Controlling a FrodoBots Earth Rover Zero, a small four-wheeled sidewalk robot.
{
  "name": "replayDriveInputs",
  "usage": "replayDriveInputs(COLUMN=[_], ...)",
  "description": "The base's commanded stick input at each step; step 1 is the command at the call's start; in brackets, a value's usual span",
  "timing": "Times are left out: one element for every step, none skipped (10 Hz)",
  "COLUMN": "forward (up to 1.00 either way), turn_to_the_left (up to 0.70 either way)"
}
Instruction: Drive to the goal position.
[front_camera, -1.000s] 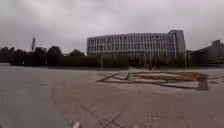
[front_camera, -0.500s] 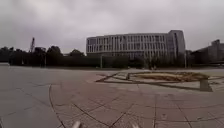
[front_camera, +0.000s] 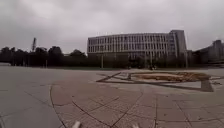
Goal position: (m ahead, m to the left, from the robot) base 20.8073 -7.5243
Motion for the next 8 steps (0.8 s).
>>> replayDriveInputs(forward=[0.0,0.0,0.0,0.0,0.0,0.0,0.0,0.0], turn_to_the_left=[0.0,0.0,0.01,0.07,0.65,0.7,0.7,0.7])
